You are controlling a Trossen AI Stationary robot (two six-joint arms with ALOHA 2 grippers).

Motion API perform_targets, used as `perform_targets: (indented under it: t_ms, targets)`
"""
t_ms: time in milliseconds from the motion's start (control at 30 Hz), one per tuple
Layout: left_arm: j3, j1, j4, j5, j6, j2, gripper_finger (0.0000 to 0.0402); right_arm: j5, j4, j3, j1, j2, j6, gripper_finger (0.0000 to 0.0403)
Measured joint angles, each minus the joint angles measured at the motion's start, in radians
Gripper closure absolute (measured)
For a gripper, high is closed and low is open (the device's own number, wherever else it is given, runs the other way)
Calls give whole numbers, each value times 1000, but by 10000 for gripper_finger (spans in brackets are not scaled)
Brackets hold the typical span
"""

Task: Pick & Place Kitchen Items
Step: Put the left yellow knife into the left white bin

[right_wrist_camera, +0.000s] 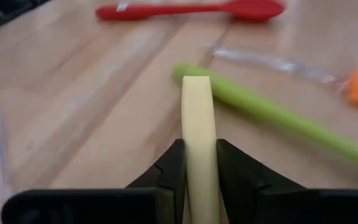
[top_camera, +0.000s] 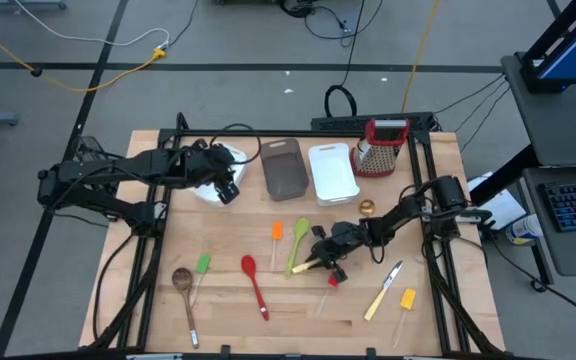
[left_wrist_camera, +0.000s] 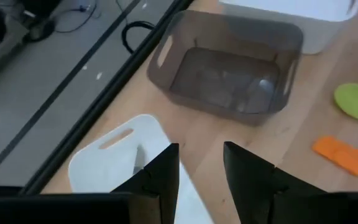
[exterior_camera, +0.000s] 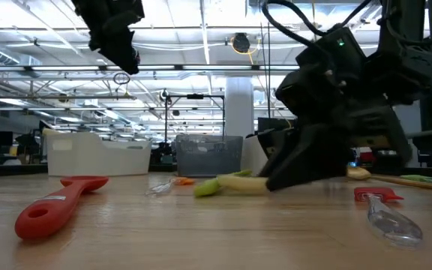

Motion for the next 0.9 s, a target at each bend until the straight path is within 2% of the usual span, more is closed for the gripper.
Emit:
perform_targets:
  t_ms: [267, 367, 500, 667, 900]
  targets:
    - [0, 20, 22, 5, 38, 0, 273, 96, -67, 0, 1, -111, -19, 333]
    - [0, 30, 15, 18, 142, 0, 273, 164, -91, 1, -1, -150, -50, 336]
    - [-6, 31, 42, 88, 287, 0, 273, 218, -108, 1, -21, -193, -67, 335]
    - [-61, 31, 183, 220, 316, 0, 273, 292, -114, 1, -62, -206, -99, 331]
    - [-205, 31, 431, 260, 362, 0, 272, 348, -102, 1, -126, -206, -85, 333]
